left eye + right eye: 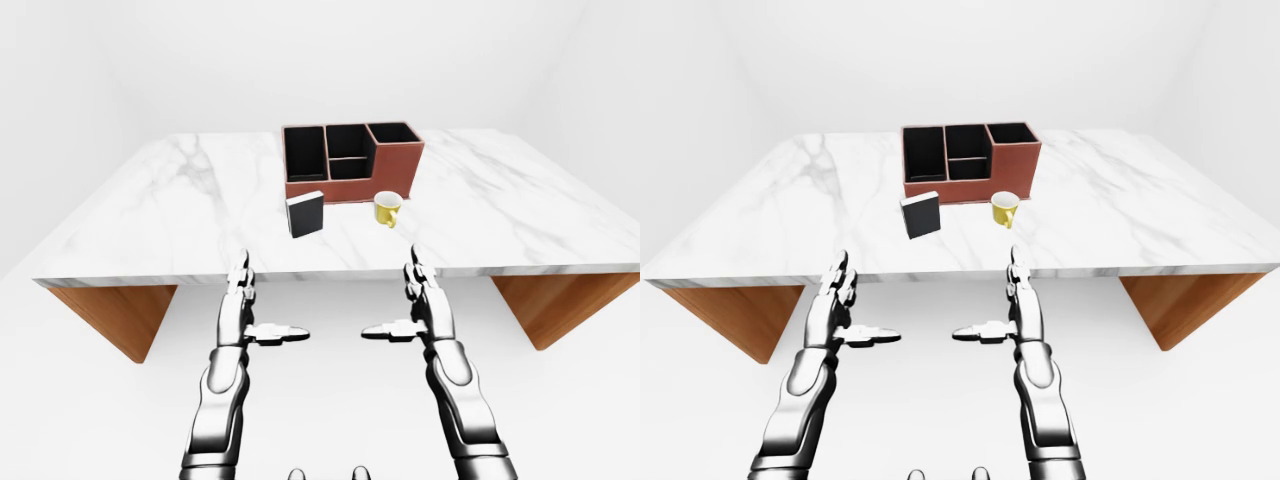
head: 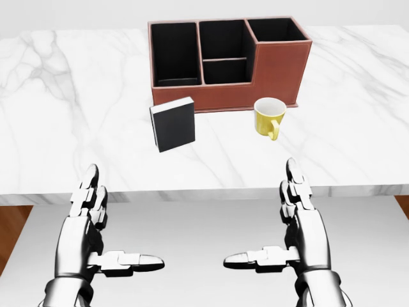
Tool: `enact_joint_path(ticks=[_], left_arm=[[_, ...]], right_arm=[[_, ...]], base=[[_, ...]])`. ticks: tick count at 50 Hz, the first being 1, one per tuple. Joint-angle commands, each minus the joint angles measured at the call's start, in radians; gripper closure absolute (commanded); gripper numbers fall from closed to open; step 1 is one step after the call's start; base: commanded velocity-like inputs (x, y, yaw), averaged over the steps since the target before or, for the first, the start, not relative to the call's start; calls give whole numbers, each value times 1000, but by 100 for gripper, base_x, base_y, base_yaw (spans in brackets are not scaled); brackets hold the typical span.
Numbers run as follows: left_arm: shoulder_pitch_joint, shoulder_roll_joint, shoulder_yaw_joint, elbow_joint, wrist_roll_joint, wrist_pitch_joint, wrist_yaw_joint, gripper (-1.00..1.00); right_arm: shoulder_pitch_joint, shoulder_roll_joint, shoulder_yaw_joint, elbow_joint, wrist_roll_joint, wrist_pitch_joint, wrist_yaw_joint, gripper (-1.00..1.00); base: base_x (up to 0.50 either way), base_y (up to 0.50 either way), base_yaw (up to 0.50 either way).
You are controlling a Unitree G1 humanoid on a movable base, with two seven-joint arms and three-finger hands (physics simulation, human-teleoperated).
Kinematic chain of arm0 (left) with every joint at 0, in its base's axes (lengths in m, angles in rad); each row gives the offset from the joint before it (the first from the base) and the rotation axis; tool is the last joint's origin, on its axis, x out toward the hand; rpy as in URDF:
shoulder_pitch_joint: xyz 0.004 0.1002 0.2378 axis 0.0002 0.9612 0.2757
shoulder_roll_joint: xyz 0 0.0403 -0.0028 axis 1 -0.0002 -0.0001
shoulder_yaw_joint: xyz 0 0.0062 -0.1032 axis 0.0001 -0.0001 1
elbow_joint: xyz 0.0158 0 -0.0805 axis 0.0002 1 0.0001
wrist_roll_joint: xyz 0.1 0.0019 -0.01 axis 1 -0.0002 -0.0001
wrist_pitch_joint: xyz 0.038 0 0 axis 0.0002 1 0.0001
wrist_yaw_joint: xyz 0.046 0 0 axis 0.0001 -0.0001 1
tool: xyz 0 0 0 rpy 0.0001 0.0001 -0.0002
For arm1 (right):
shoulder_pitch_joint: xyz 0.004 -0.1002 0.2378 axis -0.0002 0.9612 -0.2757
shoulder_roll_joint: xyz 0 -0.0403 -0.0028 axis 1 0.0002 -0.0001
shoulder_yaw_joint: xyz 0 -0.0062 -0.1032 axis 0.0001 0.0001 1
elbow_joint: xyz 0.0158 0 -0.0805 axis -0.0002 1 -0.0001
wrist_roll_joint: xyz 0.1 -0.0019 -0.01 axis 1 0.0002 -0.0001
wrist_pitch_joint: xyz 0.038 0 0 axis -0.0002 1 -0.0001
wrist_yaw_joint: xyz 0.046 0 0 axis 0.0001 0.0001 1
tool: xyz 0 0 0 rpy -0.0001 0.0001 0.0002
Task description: Pick up the book and place it in the caddy.
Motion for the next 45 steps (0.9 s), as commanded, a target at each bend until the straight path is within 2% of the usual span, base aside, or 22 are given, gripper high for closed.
enact_joint_path(ticks=[1, 6, 12, 13, 16, 19, 20, 24, 27, 33, 45], left_arm=[[10, 9, 20, -23, -6, 13, -21, -100], [12, 8, 18, -31, -2, 22, -25, -100], [11, 8, 16, -24, 3, 17, -27, -100], [19, 7, 13, -40, 2, 26, -30, -100], [20, 7, 13, -50, 1, 31, -33, -100], [36, 3, 8, -119, -11, 81, -40, -100], [45, 0, -10, -138, 9, 85, -37, -100], [79, -11, -40, -208, 8, 85, -48, -100], [78, -16, -40, -246, -33, 85, -60, -100], [78, -5, -26, -271, -33, 85, -49, -100], [97, -7, -23, -365, -46, 85, -48, -100]], right_arm=[[40, -1, 4, -105, 2, 27, 39, -100], [48, 0, 14, -155, -24, 73, 36, -100], [51, 0, 13, -180, -25, 87, 37, -100], [54, 0, 13, -199, -29, 87, 35, -100], [59, 0, 13, -239, -29, 87, 35, -100], [62, 0, 11, -275, -27, 87, 37, -100], [64, 0, 12, -304, -24, 87, 39, -100], [65, -2, 15, -328, -31, 87, 41, -100], [64, 0, 11, -350, -25, 87, 42, -100], [69, -1, 5, -462, -24, 87, 39, -100], [70, 0, 19, -408, -57, 87, 24, -100]], base=[[0, 0, 0], [0, 0, 0], [0, 0, 0], [0, 0, 0], [0, 0, 0], [0, 0, 0], [0, 0, 0], [0, 0, 0], [0, 0, 0], [0, 0, 0], [0, 0, 0]])
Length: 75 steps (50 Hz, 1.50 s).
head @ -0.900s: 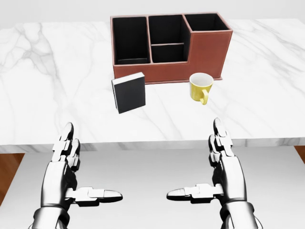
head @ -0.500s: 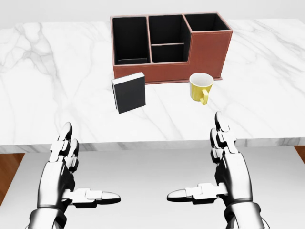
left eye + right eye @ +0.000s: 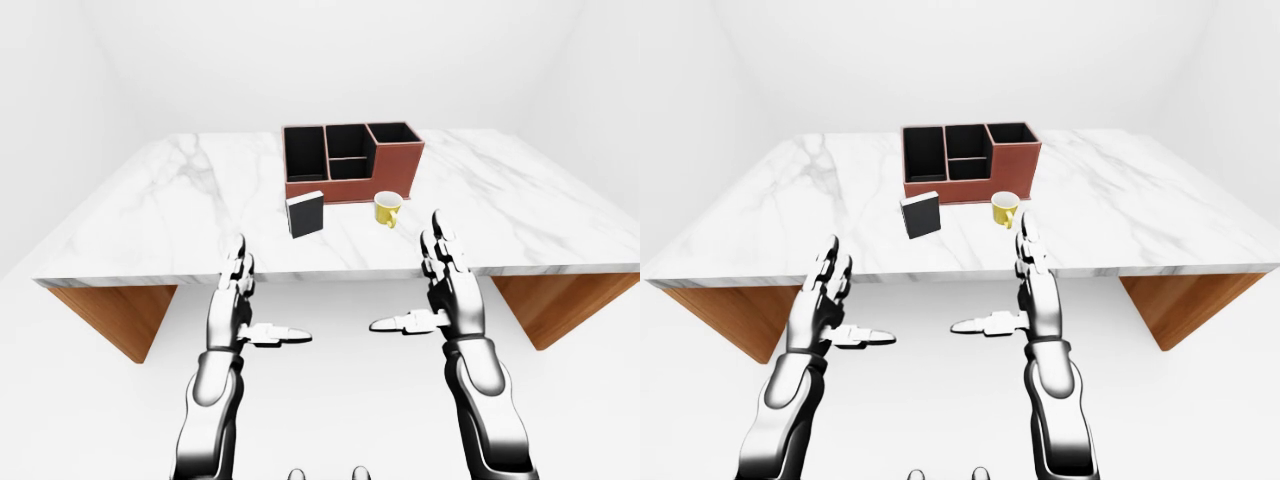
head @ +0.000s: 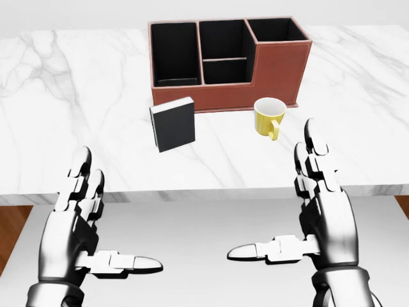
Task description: Pick up the book and place it in the caddy.
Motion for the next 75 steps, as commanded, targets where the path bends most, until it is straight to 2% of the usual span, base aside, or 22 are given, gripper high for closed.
enact_joint_path(ticks=[1, 20, 41, 71, 75], left_arm=[[20, -2, -6, -98, -12, 0, 0, -100], [14, 4, 20, -131, -19, 0, 0, -100], [15, 2, 14, -133, -19, 0, 1, -100], [23, 0, -1, -151, -14, 0, 1, -100], [22, 0, -2, -150, -14, 0, 2, -100]], right_arm=[[14, 2, 12, -9, -12, 0, 0, -100], [19, 4, 24, 4, -15, 0, 4, -100], [15, 3, 21, 5, -30, 0, 7, -100], [26, 4, 32, -12, 4, 0, 19, -100], [25, 3, 35, -22, -7, 0, 16, -100]], base=[[21, 0, 0], [48, 0, 0], [50, 0, 0], [0, 8, 0], [46, -2, 0]])
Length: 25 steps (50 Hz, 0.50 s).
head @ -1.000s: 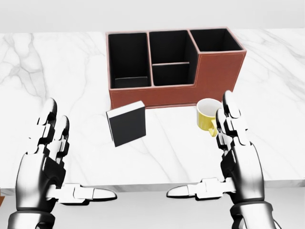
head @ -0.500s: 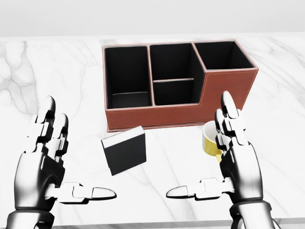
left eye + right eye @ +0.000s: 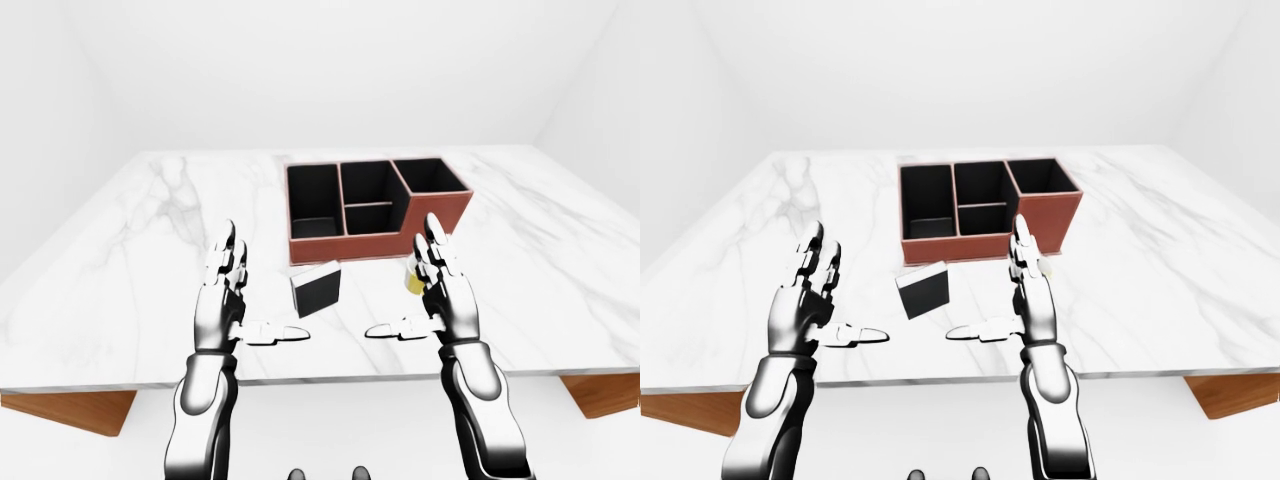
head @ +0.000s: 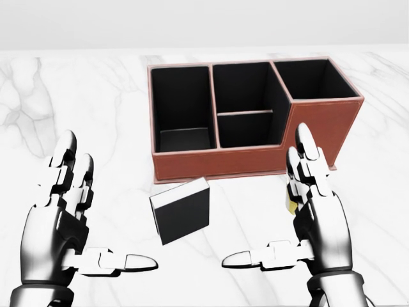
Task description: Pick up the book and place it in the caddy.
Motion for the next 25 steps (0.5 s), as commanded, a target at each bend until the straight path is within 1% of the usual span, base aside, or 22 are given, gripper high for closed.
enact_joint_path(ticks=[1, 19, 25], left_arm=[[-4, 0, -2, -5, 0, 0, 0, -100], [2, -1, -1, -6, 0, 0, -2, -100], [-1, -2, -4, 1, -1, 0, -2, -100]], right_arm=[[1, -1, 6, -9, 5, 0, 5, -100], [8, -2, 17, 6, -9, 0, 7, -100], [2, -3, 9, 8, -9, 0, 10, -100]], base=[[50, -1, 0], [50, 0, 0], [50, 0, 0]])
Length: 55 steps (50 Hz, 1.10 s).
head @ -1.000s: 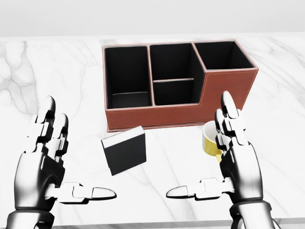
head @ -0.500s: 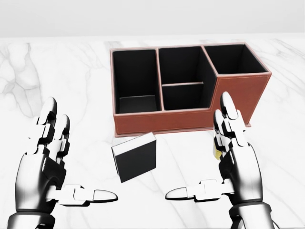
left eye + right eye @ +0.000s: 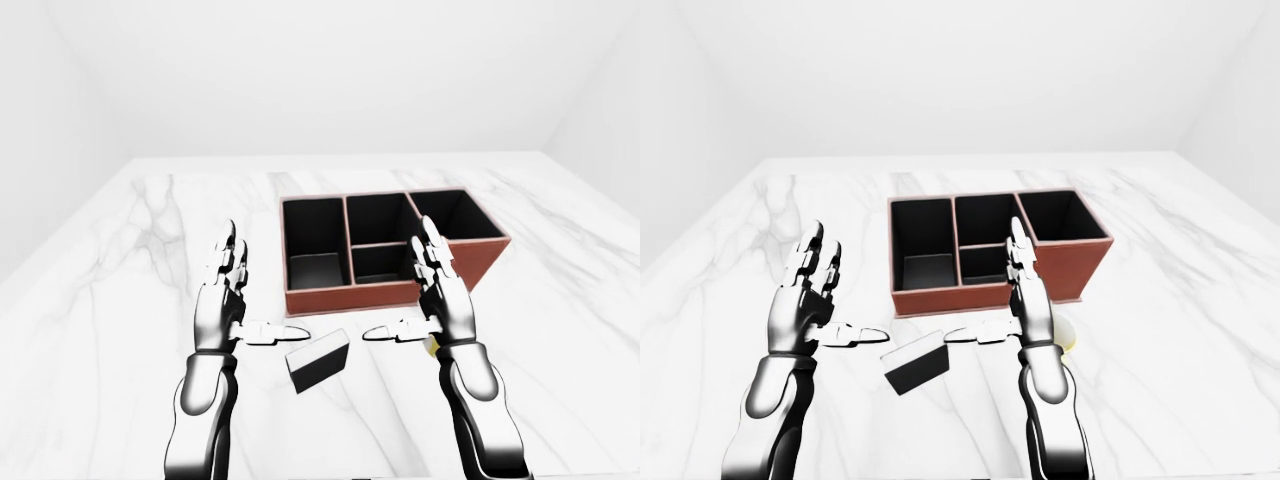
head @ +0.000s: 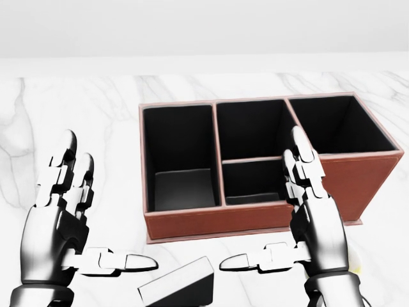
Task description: Pick up the book and place it in the caddy.
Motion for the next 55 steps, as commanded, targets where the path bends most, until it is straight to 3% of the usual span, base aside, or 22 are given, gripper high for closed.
enact_joint_path(ticks=[1, 34, 47, 55], left_arm=[[0, -1, -3, 3, -1, 0, 0, -100], [-12, 4, 17, 33, -2, 0, -4, -100], [-36, 29, 91, 63, 10, 0, -32, -100], [-29, 47, 125, 104, 27, 0, -100, -100]], right_arm=[[-3, -2, -4, 1, -4, 0, 4, -100], [-5, 2, 11, 26, -28, 0, -7, -100], [-2, 2, 29, 15, -46, 0, -5, -100], [-5, 2, 26, 29, -46, 0, -4, -100]], base=[[50, 0, 0], [6, 0, 0], [0, 0, 0], [0, 0, 0]])
